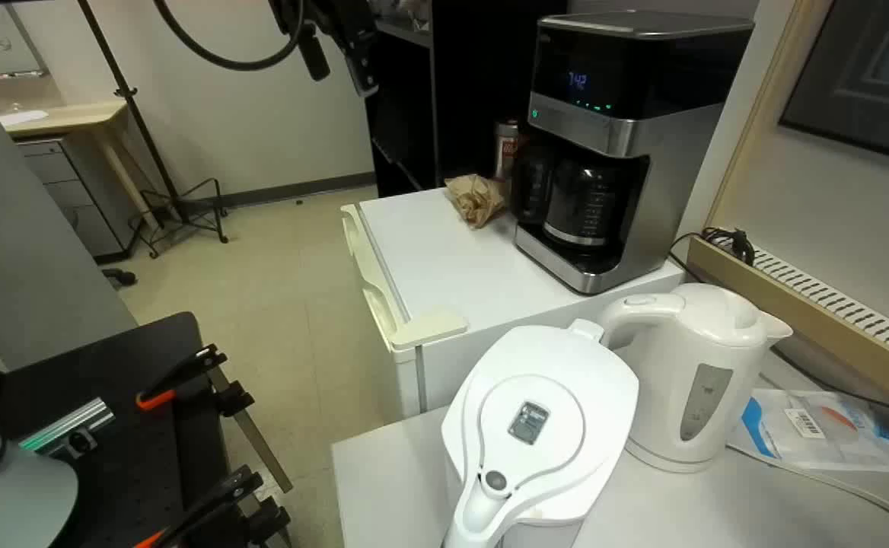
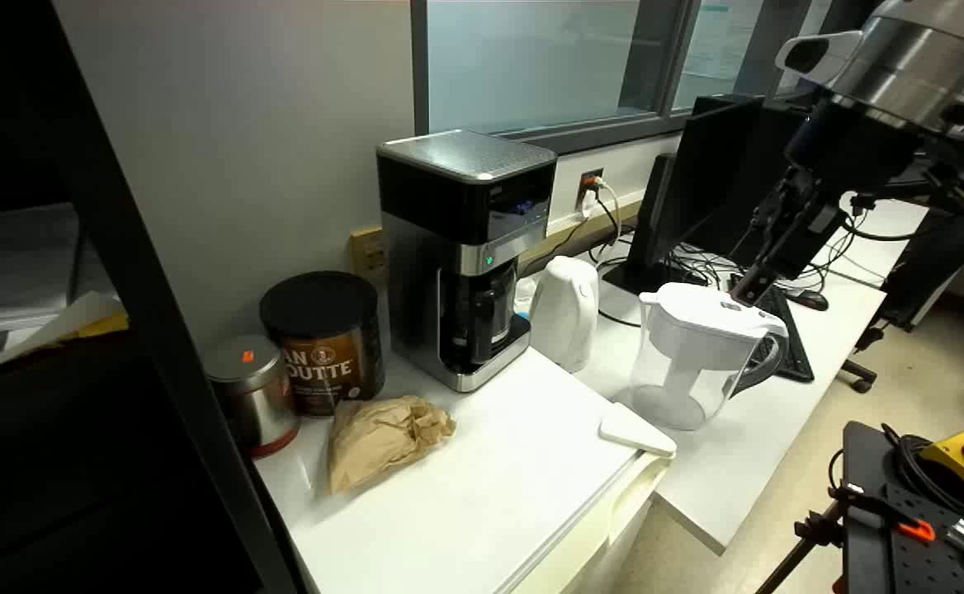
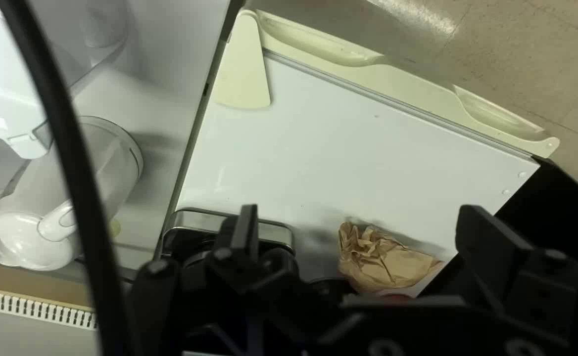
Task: Turn off the coffeemaker.
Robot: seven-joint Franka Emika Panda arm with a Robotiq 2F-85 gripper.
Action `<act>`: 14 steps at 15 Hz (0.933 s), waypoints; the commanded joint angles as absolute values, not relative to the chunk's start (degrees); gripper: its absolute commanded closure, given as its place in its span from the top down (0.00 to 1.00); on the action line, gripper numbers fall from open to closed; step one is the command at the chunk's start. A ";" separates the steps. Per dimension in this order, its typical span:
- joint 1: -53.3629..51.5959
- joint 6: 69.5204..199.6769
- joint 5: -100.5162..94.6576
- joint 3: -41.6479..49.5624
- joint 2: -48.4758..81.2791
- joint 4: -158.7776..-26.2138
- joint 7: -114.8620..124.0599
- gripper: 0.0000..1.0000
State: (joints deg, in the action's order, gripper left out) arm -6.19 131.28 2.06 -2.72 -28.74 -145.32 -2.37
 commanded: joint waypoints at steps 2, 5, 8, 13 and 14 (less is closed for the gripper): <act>-6.01 131.10 2.16 -2.90 -28.74 -145.20 -2.44 1.00; -6.01 131.10 2.16 -2.90 -28.74 -145.20 -2.44 1.00; -5.89 131.60 1.60 -3.08 -28.04 -144.88 -2.58 1.00; -6.02 135.70 0.56 -3.46 -24.20 -143.43 -3.35 1.00; -5.90 137.47 0.16 -3.72 -23.25 -143.19 -3.17 1.00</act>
State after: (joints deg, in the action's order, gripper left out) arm -6.18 133.58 1.39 -2.98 -26.88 -145.00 -2.46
